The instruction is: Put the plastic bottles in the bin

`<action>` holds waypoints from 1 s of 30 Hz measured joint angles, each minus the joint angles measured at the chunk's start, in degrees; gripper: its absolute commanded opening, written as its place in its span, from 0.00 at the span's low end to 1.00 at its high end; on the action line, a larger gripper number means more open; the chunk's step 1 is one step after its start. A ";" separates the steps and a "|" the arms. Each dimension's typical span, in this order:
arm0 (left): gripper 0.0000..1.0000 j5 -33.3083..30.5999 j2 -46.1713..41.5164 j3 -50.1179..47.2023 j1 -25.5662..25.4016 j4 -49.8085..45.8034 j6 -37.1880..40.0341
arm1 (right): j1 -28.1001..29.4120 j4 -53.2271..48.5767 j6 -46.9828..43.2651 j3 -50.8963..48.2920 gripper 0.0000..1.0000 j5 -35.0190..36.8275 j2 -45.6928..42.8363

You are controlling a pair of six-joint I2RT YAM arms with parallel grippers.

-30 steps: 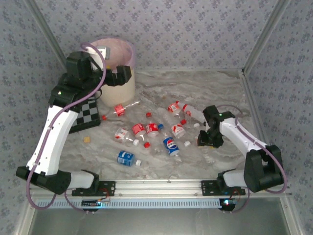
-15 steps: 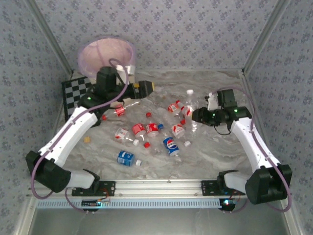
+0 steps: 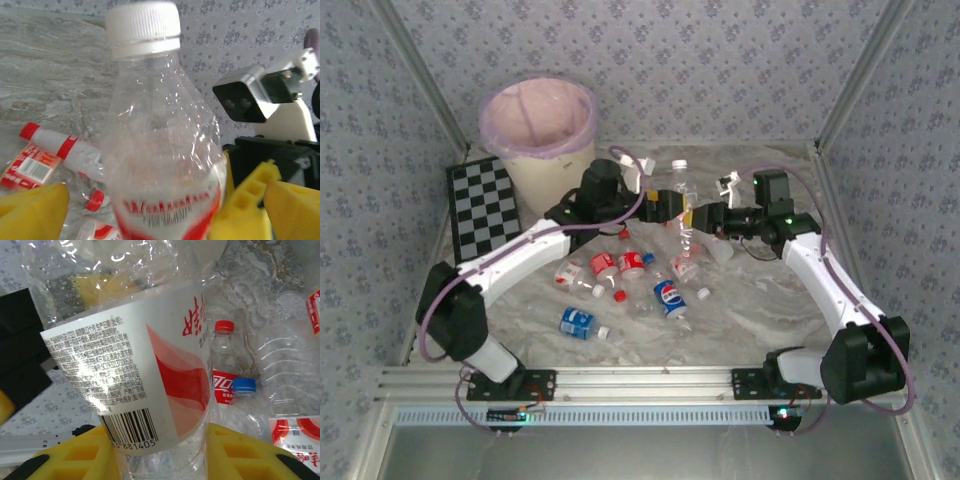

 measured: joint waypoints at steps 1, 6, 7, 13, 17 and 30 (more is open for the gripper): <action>0.99 0.02 1.20 0.81 -0.42 0.20 0.00 | 0.00 0.13 0.00 0.00 0.38 -0.22 0.00; 0.83 0.50 3.23 1.64 -1.14 1.95 -0.87 | -0.11 0.72 0.02 -0.02 0.38 -0.59 0.00; 0.79 0.57 3.45 1.81 -1.14 2.29 -1.33 | -0.11 0.92 0.02 0.00 0.38 -0.66 -0.02; 0.57 0.63 4.44 3.10 -1.14 2.64 -2.91 | -0.07 1.38 -0.04 0.00 0.38 -0.74 -0.15; 0.47 1.11 5.33 4.17 -1.16 2.45 -3.45 | -0.39 1.36 -0.09 0.02 0.44 -0.46 -0.17; 0.34 0.79 7.52 13.22 -0.52 -4.63 -0.11 | -8.09 -9.68 -6.84 0.42 0.97 0.07 -6.73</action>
